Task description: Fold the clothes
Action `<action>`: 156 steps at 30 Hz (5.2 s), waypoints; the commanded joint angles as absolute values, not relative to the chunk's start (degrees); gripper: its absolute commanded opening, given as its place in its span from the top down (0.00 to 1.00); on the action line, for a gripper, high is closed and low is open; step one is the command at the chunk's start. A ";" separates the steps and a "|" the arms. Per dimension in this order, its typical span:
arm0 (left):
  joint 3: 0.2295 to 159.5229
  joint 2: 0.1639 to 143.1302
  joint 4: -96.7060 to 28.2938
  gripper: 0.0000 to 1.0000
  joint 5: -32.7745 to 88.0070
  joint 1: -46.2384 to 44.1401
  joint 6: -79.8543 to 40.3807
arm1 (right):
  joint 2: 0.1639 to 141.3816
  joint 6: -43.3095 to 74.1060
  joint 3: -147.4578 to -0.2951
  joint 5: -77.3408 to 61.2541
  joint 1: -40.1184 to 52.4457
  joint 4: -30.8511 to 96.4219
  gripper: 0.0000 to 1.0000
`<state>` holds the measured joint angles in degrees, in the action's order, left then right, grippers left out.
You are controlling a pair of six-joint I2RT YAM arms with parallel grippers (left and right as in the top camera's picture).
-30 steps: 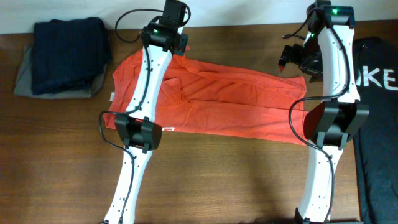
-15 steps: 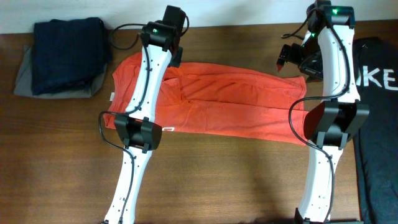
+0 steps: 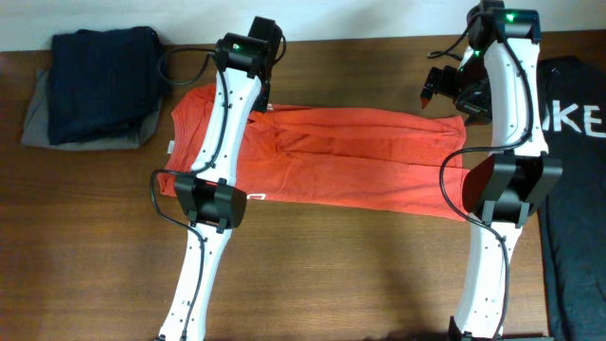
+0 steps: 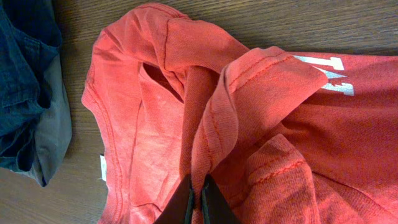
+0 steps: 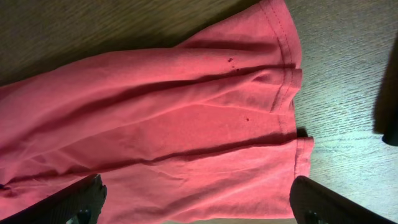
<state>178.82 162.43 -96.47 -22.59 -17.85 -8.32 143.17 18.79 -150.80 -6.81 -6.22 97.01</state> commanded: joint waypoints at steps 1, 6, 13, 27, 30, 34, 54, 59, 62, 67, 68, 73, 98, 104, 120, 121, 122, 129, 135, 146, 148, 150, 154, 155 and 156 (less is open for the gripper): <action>179.72 160.27 -96.71 0.99 -23.83 -17.06 -9.41 | 141.84 17.78 -150.98 -7.14 -5.96 97.36 0.01; 179.72 160.27 -96.73 0.99 -23.83 -16.69 -9.37 | 141.84 16.93 -150.95 -7.11 -5.96 97.34 0.01; 178.69 160.00 -96.73 0.99 -21.28 -16.75 -8.05 | 141.84 16.75 -150.95 -7.07 -5.96 97.36 0.01; 157.03 146.23 -96.73 0.90 -20.91 -16.69 -8.97 | 141.84 16.75 -150.95 -7.09 -5.96 97.34 0.01; 153.47 146.30 -96.66 0.40 -20.60 -16.43 -8.97 | 141.84 16.75 -150.95 -7.11 -5.96 97.34 0.01; 149.56 146.32 -96.71 0.40 -20.78 -15.29 -8.97 | 141.84 16.75 -150.95 -7.62 -5.96 97.36 0.01; 147.83 147.35 -82.08 0.34 -5.32 -15.77 -2.96 | 141.84 16.75 -150.95 -11.00 -5.96 97.34 0.01; 147.24 149.53 -81.82 0.35 -5.82 -15.59 -2.92 | 141.84 16.73 -150.95 -10.98 -5.96 97.34 0.01; 147.24 150.56 -80.60 0.34 -6.55 -15.55 -1.41 | 141.84 16.73 -150.95 -10.98 -5.96 97.34 0.01; 147.24 151.52 -78.41 0.35 -8.19 -15.51 0.34 | 141.84 16.73 -150.95 -10.98 -5.96 97.34 0.01; 147.24 151.76 -77.91 0.35 -8.16 -15.51 1.08 | 141.84 16.73 -150.95 -10.98 -5.96 97.34 0.01; 147.24 152.35 -76.97 0.36 -8.14 -15.49 3.95 | 141.84 16.75 -150.95 -10.98 -5.96 97.34 0.01; 148.00 152.07 -79.68 0.99 -12.78 -15.49 0.43 | 141.84 16.73 -150.95 -10.98 -5.96 97.34 0.01; 149.38 149.53 -86.30 0.99 -21.96 -15.25 -6.66 | 141.84 16.80 -150.95 -11.09 -5.96 97.34 0.01; 149.40 145.14 -96.73 0.99 -22.92 -7.75 -14.55 | 141.78 16.78 -150.98 -12.27 -5.96 97.36 0.01; 149.40 145.14 -96.73 0.99 -22.74 -7.51 -14.55 | 141.78 16.80 -150.98 -12.29 -5.96 97.34 0.01; 149.40 145.14 -96.75 0.98 -22.33 -7.42 -14.48 | 141.78 16.78 -150.98 -12.29 -5.96 97.36 0.01; 148.59 145.14 -96.75 0.95 -21.67 -7.33 -13.17 | 141.78 16.80 -150.98 -12.32 -5.63 97.36 0.01; 142.87 144.68 -96.75 0.79 -20.36 -6.72 -10.17 | 140.11 16.80 -150.98 -12.23 -4.64 97.36 0.01; 134.93 143.55 -96.60 0.80 -20.80 -1.69 -10.66 | 137.36 16.78 -150.98 -12.16 -4.12 97.36 0.01; 135.61 142.52 -96.40 0.80 -20.75 -1.78 -10.66 | 137.36 16.78 -150.98 -12.27 -3.75 97.36 0.01; 136.70 141.10 -96.05 0.79 -20.16 -2.26 -10.66 | 137.36 16.75 -150.98 -12.25 -3.31 97.34 0.01; 137.75 138.19 -94.94 0.37 -11.09 -3.81 -8.60 | 137.36 16.64 -150.98 -12.23 -2.63 97.34 0.01; 137.75 137.78 -94.13 0.30 -7.25 -4.49 -5.30 | 137.36 16.23 -150.98 -12.23 -2.59 97.34 0.01; 137.75 137.53 -93.30 0.29 -4.56 -5.17 -1.78 | 137.36 15.35 -150.98 -12.27 -2.59 97.34 0.01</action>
<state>136.05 141.93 -94.59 -15.16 -3.09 -9.28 139.22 17.19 -150.80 -11.75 -3.25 97.01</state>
